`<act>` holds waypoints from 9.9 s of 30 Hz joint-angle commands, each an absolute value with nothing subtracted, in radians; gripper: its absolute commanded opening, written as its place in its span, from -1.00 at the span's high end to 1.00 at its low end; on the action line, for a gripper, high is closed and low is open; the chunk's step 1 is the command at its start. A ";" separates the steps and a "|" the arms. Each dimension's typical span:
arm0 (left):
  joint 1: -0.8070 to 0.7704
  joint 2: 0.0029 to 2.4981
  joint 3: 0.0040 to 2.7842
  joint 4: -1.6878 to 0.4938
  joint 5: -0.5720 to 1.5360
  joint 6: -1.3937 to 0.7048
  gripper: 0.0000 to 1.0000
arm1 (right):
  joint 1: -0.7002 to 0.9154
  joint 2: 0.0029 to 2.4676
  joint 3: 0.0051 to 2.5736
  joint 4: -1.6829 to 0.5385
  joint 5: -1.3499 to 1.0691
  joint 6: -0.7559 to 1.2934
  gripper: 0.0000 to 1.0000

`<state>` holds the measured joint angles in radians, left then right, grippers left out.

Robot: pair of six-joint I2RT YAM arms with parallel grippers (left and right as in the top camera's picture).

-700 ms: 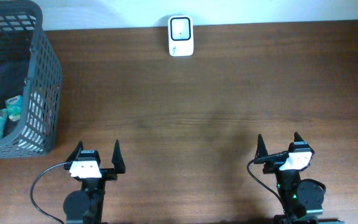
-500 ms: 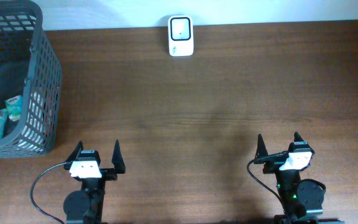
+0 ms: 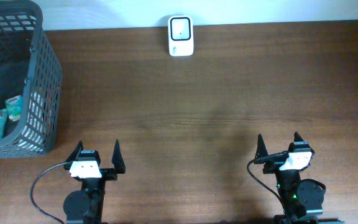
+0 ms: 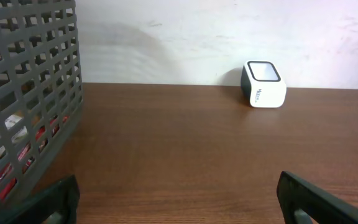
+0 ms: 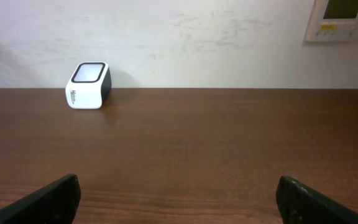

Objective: Scan the item barcode

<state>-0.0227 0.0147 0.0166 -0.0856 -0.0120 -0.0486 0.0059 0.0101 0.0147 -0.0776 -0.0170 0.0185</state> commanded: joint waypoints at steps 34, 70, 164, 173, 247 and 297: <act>-0.019 0.005 0.009 -0.074 0.064 -0.064 -0.98 | -0.001 0.004 0.006 -0.079 -0.015 0.015 -0.97; 0.510 1.871 2.505 -1.005 0.187 0.284 -0.98 | -0.001 0.004 0.006 -0.079 -0.015 0.015 -0.97; 0.503 2.576 2.679 -1.414 -0.066 0.036 1.00 | -0.001 0.004 0.006 -0.079 -0.015 0.015 -0.97; 0.497 2.328 3.139 -1.404 0.142 -0.433 1.00 | -0.001 0.004 0.006 -0.079 -0.015 0.015 -0.97; 0.477 2.262 3.010 -1.564 -0.274 -0.314 -0.98 | -0.001 0.004 0.006 -0.079 -0.015 0.015 -0.97; 0.588 2.262 1.954 -1.135 0.044 0.283 1.00 | -0.001 0.004 0.006 -0.079 -0.015 0.015 -0.97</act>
